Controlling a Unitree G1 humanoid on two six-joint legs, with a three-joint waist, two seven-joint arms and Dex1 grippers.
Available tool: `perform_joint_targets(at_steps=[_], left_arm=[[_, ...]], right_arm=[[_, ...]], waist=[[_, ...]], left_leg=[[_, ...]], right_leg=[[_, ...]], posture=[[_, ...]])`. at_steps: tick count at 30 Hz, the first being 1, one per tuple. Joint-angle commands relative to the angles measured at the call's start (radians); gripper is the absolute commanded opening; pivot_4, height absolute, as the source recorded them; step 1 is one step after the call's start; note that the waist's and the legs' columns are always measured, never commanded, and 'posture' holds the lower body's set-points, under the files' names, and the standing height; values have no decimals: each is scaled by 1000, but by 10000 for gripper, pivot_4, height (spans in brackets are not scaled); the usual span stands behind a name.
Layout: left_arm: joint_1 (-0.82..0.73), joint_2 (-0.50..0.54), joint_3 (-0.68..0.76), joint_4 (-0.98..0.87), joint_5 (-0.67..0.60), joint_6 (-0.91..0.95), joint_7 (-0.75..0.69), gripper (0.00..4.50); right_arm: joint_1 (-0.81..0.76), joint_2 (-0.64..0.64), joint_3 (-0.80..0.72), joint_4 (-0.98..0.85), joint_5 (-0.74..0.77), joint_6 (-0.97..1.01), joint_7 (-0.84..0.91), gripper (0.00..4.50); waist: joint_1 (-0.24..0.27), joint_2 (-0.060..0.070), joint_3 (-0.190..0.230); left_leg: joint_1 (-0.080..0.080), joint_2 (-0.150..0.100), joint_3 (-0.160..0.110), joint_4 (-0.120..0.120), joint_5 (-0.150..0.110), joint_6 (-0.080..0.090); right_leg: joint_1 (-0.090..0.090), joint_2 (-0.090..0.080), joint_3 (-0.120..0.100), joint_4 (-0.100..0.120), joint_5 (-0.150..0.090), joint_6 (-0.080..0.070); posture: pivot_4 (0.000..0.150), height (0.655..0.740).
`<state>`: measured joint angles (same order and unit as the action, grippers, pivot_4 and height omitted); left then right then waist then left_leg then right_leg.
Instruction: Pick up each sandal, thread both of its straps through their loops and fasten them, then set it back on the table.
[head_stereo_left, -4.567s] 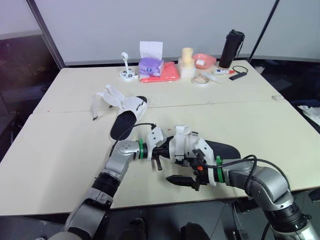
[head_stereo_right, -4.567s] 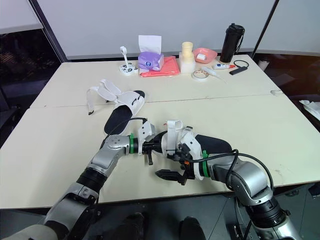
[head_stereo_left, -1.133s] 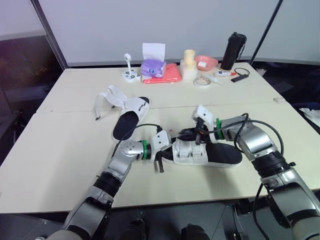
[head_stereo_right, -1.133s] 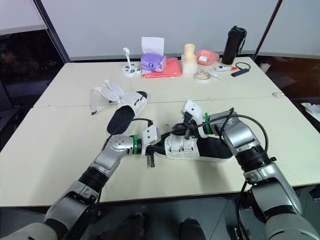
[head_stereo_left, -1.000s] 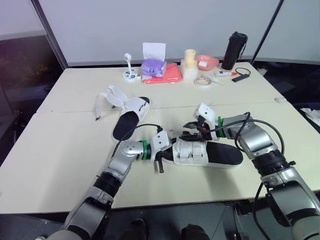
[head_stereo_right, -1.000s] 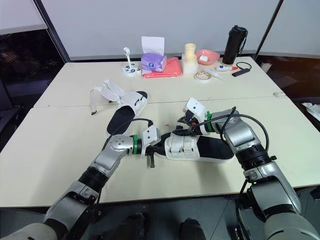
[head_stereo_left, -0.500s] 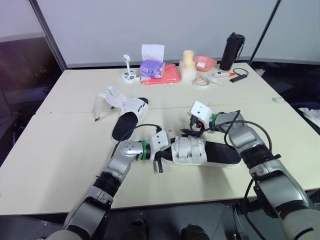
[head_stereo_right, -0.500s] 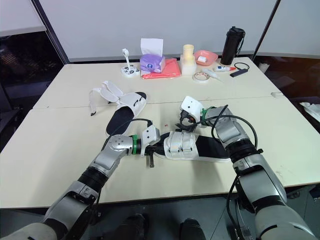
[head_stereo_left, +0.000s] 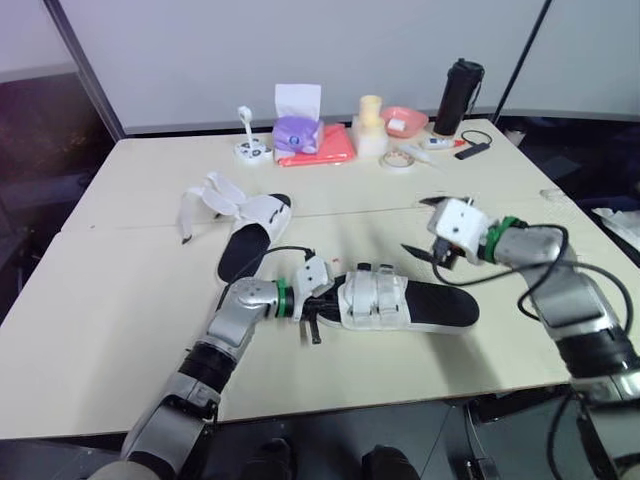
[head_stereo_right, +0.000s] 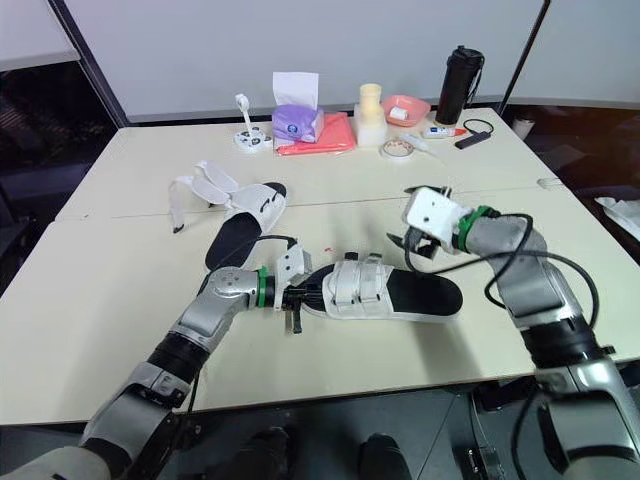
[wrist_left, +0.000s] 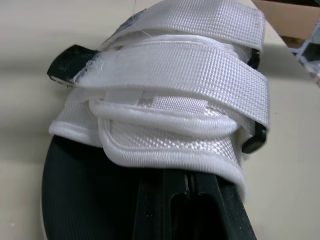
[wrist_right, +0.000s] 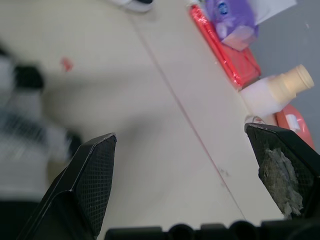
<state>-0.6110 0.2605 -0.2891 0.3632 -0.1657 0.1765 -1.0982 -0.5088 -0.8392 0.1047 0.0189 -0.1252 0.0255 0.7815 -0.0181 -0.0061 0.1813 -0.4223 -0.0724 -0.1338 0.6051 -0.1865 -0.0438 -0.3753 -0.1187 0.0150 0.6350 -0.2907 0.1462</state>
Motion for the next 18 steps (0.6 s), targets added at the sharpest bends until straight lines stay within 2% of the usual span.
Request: perform_joint_targets(at_steps=[1,5,9,13,18], left_arm=[[11,36,30,-76,-42,68,-31,0],[15,59,30,-112,-58,103,-44,0],[7,61,31,-94,-55,103,-36,0],[7,69,45,-123,-75,137,-36,0],[31,130,89,-239,-138,232,-54,0]], right_arm=[[77,-62,-45,-60,-31,-160,-12,44280],[159,-109,-22,-44,-105,-361,-43,44280],[191,-97,5,-42,-157,-496,-75,44280],[182,-66,37,-24,-215,-611,-123,44280],[104,2,103,60,-338,-733,-217,44280]], waist=[[0,1,1],[4,1,1],[4,1,1],[4,1,2],[-1,1,2]], left_leg=[[0,0,0,0,0,0],[0,0,1,0,0,0],[0,0,1,1,0,0],[0,0,1,1,0,0],[0,0,1,0,0,-1]], right_leg=[[0,0,0,0,0,0],[0,0,0,0,0,0],[0,0,1,0,0,0],[0,0,1,0,0,0],[-1,0,1,0,0,0]], posture=[[1500,7400],[1500,7400],[1500,7400],[1500,7400],[1500,7400]])
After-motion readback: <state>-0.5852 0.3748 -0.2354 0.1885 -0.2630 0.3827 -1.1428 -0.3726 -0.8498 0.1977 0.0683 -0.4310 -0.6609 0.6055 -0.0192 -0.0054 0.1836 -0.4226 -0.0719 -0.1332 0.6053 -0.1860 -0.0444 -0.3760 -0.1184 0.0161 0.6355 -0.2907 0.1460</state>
